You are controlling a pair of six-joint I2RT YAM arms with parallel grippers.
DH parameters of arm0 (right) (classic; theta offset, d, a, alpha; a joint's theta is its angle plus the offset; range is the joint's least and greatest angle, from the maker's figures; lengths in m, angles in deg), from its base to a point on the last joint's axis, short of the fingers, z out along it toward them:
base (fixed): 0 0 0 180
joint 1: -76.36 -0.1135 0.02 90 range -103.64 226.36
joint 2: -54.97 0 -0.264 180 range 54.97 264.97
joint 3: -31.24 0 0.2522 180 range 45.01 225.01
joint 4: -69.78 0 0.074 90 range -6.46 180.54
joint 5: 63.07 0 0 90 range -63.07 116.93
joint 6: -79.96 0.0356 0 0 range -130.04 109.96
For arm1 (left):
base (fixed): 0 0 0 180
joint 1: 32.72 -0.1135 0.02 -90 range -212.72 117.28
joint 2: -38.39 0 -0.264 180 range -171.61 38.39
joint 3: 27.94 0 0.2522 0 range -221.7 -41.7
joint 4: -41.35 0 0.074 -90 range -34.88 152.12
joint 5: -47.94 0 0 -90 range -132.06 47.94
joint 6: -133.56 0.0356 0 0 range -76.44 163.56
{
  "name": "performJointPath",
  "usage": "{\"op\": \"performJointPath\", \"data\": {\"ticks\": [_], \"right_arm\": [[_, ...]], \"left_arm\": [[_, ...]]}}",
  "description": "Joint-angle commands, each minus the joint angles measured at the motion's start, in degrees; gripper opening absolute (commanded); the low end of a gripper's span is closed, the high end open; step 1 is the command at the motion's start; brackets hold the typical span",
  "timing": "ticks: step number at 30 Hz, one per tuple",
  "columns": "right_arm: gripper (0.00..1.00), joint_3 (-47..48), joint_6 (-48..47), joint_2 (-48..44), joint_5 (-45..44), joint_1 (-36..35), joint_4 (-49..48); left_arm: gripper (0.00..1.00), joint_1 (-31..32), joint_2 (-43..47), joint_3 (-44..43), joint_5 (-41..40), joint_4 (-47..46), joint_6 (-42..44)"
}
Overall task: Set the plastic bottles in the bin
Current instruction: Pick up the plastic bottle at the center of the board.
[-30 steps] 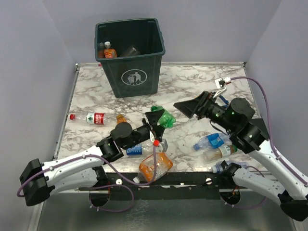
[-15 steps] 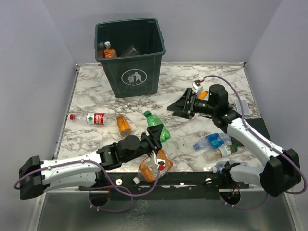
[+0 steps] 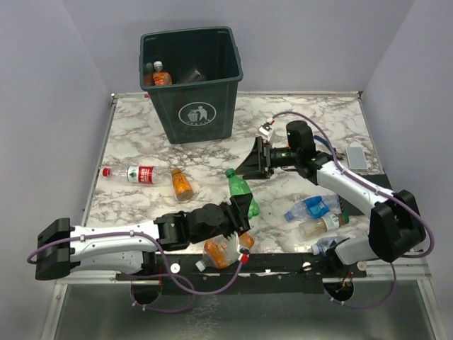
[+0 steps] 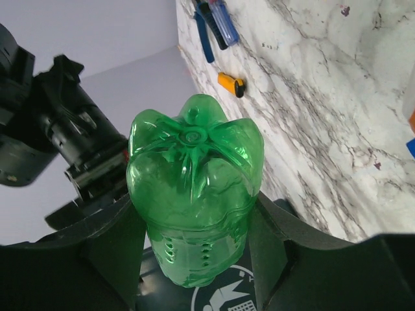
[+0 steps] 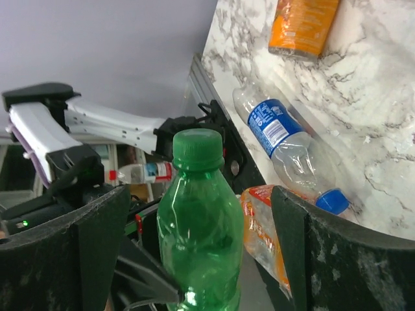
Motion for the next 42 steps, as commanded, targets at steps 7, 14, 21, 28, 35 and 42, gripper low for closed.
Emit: {"op": "performJointPath", "data": {"ticks": [7,14,21,28,35,42], "right_arm": [[0.84,4.53,-6.69,1.83,1.64,-4.48,5.25],[0.75,4.69,-6.64,2.81,2.32,-6.67,4.34],[0.7,4.35,-8.38,3.6,1.43,-8.63,6.13],[0.74,2.86,-9.6,4.4,-0.46,-9.34,6.85],[0.72,2.21,-11.5,4.72,-2.27,-9.47,8.65],[0.38,1.41,-10.6,2.92,-3.73,-9.51,7.55]], "left_arm": [[0.0,1.17,-1.13,-2.91,-1.35,4.74,2.43],[0.0,1.11,-1.04,-3.32,-2.37,5.97,2.99],[0.0,1.15,-1.25,-3.99,-2.75,6.38,3.4],[0.0,1.18,-1.13,-4.39,-2.62,6.45,3.41],[0.0,1.17,-0.6,-4.27,-2.73,6.52,3.27],[0.0,1.13,0.16,-3.62,-2.8,6.4,2.43]]}}
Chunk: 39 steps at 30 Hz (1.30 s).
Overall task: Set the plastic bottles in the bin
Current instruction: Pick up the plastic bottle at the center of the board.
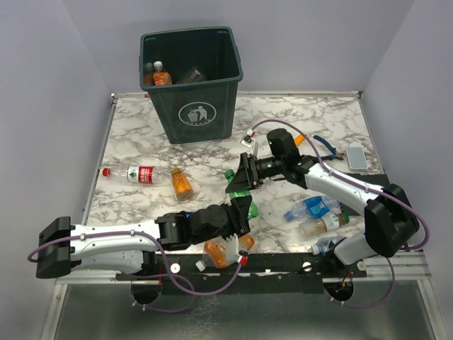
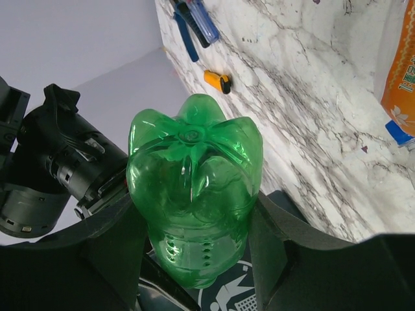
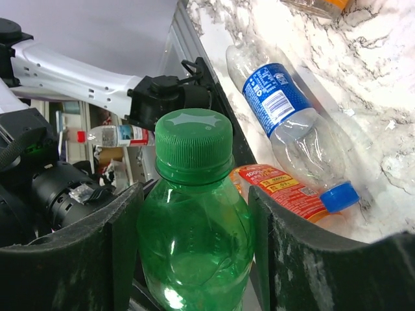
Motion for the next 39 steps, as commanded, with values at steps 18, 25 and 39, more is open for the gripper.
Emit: {"op": "performJointPath", "data": {"ticks": [18,25,39], "right_arm": [[0.26,2.01,-8.4,-25.52,-35.27,1.29,-1.98],[0.26,-0.91,-15.51,-35.78,-43.22,1.29,-1.75],[0.27,-6.8,-18.02,-42.09,-32.46,1.3,-1.25]], "left_arm": [[0.99,-0.13,5.27,1.89,0.66,-4.71,-26.04],[0.99,-0.07,5.54,0.87,-0.56,-8.05,-44.95],[0.99,-20.03,0.28,-11.56,9.6,-24.32,-114.1]]}}
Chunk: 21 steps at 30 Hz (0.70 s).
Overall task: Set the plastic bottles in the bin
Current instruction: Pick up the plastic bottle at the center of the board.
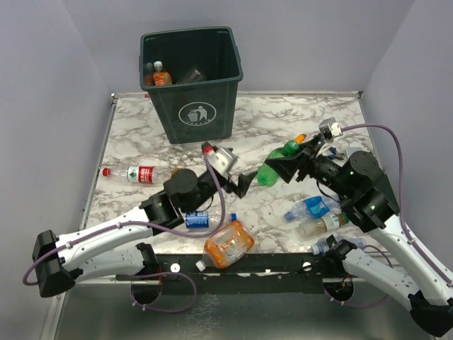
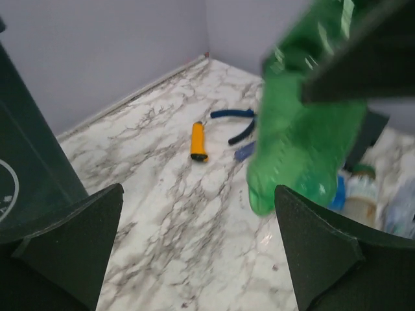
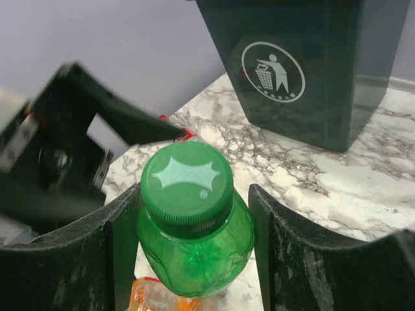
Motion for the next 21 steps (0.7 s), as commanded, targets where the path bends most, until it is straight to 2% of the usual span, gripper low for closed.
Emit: {"op": "performJointPath", "data": {"ticks": [1,3,11,17,21], "right_arm": [[0.27,-1.28,1.62,0.24,4.95,-0.02,-0.25],[0.27,-0.66,3.12,1.22,6.75,-0.01,-0.31],[0.28,1.31,7.79,4.21,8.63,-0.02,-0.99],[0.28,1.2,13.53,5.88,8.78,0.0,-7.68],[0.28,-0.41,18.82,7.63,9.6,-0.01,-15.88]], "left_arm": [[0.99,-12.26,-3.59,-2.84,17.17,-10.77,-31.66],[0.99,-14.39,-5.03,-2.56,22.66,-14.05,-34.46],[0.99,-15.92,-5.31,-0.58,35.0,-19.96,-33.21],[0.99,-16.26,-3.29,2.53,37.2,-20.82,-34.67],[0.99,-16.26,-3.17,3.51,36.43,-22.5,-36.71]]}}
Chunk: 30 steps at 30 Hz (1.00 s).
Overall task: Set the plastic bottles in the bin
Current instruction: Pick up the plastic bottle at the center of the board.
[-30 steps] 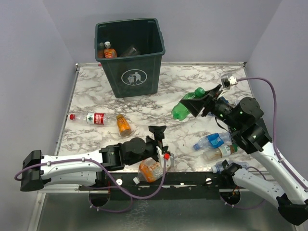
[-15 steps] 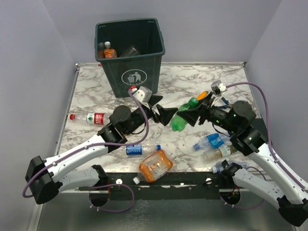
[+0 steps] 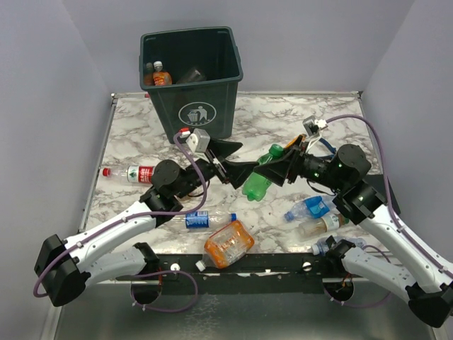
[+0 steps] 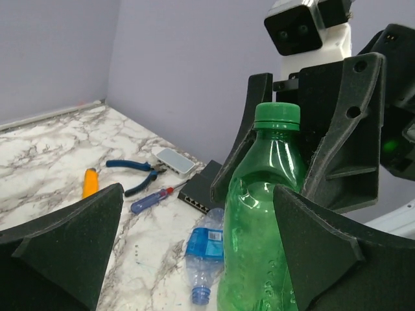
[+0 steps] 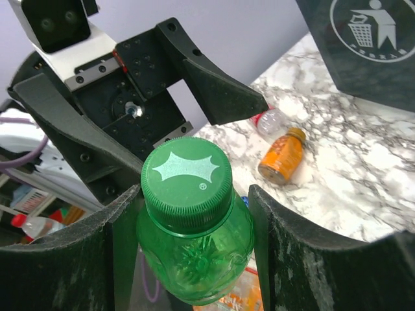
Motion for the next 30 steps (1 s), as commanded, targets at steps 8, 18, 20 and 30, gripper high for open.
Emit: {"op": "performJointPath", "data": {"ticks": [8,18,20,30], "right_arm": [[0.28,-0.19,-0.3,1.08,0.4,0.16,-9.38],[0.28,4.28,-2.13,0.8,-2.52,0.22,-0.34],[0.28,5.81,-1.58,1.91,-1.5,0.17,-0.34],[0.28,8.41,2.17,6.35,3.47,0.23,-1.99]], "left_arm": [[0.99,0.76,6.52,2.87,-5.79,1.16,-1.39],[0.99,-0.21,5.96,-1.35,10.71,7.94,4.4],[0.99,-0.19,5.86,-0.83,15.66,7.39,3.72],[0.99,-0.18,1.87,-3.09,17.84,10.86,3.56]]}}
